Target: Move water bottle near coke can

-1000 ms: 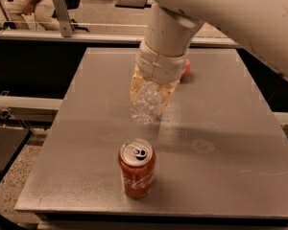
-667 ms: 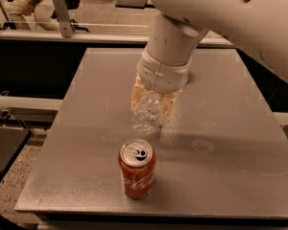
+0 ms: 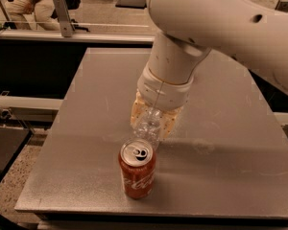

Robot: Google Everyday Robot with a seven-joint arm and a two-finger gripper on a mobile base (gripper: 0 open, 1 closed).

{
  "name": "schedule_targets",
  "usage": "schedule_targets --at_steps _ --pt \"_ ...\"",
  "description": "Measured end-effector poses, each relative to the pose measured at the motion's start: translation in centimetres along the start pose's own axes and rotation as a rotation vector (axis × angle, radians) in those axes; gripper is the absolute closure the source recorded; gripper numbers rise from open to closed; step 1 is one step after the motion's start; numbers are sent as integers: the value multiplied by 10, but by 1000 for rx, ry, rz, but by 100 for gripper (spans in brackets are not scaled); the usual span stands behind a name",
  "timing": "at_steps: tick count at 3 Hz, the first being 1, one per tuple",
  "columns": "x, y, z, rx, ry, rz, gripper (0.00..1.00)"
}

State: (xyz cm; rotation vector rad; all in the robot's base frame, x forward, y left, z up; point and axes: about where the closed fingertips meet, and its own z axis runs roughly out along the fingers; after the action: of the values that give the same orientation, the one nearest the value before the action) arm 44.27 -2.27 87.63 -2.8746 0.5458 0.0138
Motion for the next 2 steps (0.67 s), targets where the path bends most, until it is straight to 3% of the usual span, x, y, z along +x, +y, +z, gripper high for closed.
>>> schedule_targets --at_steps 2 --pt "-3 -2 8 6 -2 13 16"
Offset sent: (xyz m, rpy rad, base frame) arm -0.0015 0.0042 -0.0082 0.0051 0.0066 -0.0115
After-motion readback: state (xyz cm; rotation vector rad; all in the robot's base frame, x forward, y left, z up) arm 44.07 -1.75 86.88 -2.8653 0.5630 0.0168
